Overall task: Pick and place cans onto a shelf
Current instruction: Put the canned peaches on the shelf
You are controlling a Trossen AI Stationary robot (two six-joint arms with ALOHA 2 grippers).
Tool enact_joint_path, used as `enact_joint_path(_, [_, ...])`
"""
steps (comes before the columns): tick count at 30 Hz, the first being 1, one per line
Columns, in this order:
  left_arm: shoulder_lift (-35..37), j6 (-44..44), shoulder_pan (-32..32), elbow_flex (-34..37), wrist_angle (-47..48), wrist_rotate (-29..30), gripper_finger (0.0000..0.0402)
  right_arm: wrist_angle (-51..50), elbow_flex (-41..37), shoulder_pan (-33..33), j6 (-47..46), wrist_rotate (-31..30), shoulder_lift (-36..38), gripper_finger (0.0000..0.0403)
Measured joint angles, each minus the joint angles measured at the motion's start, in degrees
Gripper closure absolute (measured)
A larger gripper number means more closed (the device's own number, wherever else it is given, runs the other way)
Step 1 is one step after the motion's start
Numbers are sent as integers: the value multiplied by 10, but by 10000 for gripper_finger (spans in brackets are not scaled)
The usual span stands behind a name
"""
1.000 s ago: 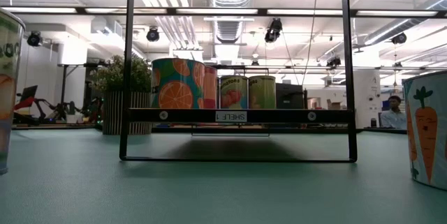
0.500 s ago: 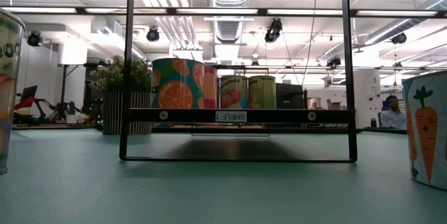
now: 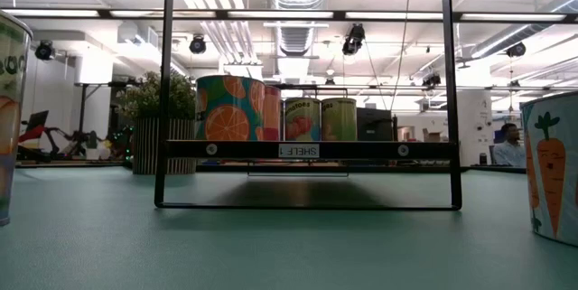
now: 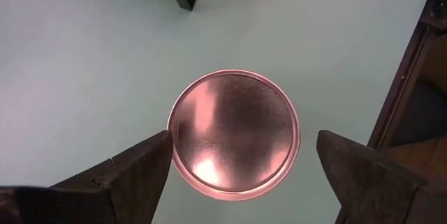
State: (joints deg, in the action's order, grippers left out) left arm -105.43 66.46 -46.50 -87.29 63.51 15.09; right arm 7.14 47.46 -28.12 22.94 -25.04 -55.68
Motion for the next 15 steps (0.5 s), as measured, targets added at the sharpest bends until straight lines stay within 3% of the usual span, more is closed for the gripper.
enact_joint_path(15, [-1,0,0,8,-4,10,66,-5,0,0,0,0,0,394])
